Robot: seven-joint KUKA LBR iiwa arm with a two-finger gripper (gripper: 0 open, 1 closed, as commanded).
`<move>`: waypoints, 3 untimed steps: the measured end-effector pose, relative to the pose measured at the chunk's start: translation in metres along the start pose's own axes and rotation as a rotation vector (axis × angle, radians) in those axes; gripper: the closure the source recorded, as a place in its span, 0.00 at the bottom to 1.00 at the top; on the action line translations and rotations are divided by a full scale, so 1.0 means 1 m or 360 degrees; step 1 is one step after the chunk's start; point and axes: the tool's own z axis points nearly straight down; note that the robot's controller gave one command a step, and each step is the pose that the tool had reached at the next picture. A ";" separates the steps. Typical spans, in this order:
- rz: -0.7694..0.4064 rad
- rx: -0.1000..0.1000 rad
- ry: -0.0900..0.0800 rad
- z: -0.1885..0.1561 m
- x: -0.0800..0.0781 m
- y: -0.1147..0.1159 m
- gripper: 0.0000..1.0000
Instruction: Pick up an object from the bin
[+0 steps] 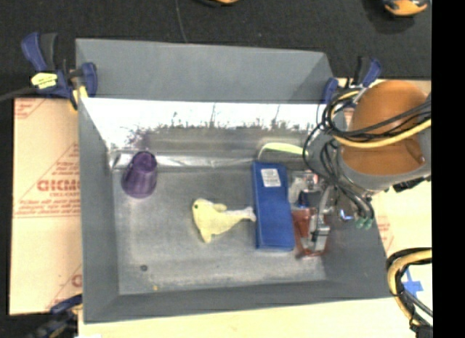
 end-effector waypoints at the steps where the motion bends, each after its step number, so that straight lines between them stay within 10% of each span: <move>1: -0.0004 0.0002 -0.0013 -0.004 -0.002 0.000 0.00; 2: 0.0040 0.0001 -0.0019 0.016 -0.056 0.036 0.00; 3: 0.0384 -0.0001 -0.0018 0.035 -0.074 0.052 0.00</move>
Offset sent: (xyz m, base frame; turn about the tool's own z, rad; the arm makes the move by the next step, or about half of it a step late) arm 0.0935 0.0662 -0.0340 0.0372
